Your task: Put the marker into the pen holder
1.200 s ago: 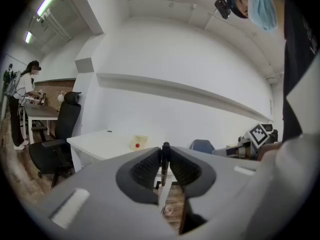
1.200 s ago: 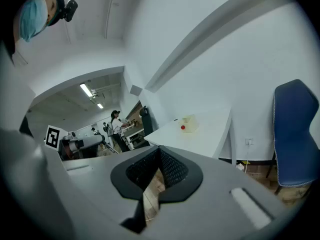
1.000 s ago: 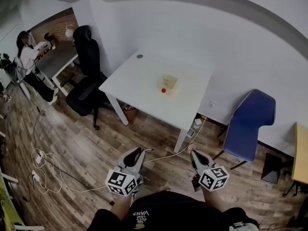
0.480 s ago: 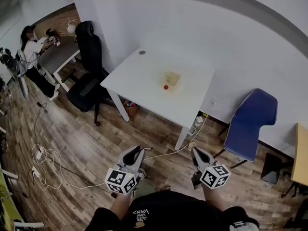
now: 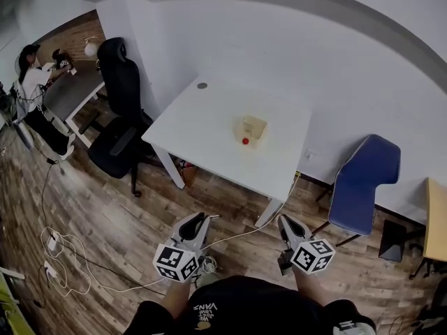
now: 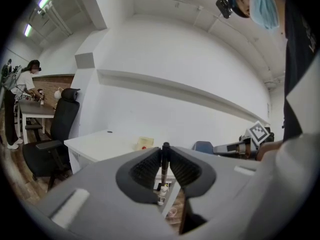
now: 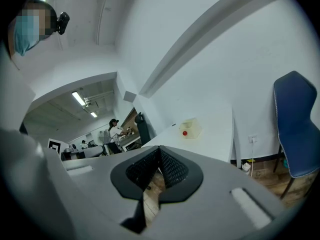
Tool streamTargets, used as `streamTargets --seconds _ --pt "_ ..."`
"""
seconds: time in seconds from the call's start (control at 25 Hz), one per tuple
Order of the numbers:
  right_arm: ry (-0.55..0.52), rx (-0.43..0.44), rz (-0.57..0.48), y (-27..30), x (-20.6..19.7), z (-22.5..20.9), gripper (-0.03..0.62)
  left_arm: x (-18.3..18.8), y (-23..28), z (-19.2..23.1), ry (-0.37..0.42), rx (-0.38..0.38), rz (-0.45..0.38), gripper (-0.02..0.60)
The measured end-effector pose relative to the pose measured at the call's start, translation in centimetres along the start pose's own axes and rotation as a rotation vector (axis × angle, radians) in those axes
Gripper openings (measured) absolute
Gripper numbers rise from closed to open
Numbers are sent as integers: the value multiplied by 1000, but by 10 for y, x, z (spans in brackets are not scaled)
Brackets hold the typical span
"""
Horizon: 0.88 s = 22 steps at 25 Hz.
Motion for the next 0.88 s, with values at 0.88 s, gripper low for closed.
streamTargets --seconds 0.88 --pt "87 -186 -20 111 -17 46 2 20 46 150 -17 -144 84 117"
Point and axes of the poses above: the fingertips, and each gripper's own axes: y forward along the fingers, z to its left, x out of its top, the point moved 6 cm from there along -y, backward along the fingers, and after that the axes turned 1 degree about -y, right-handed, at the moved point
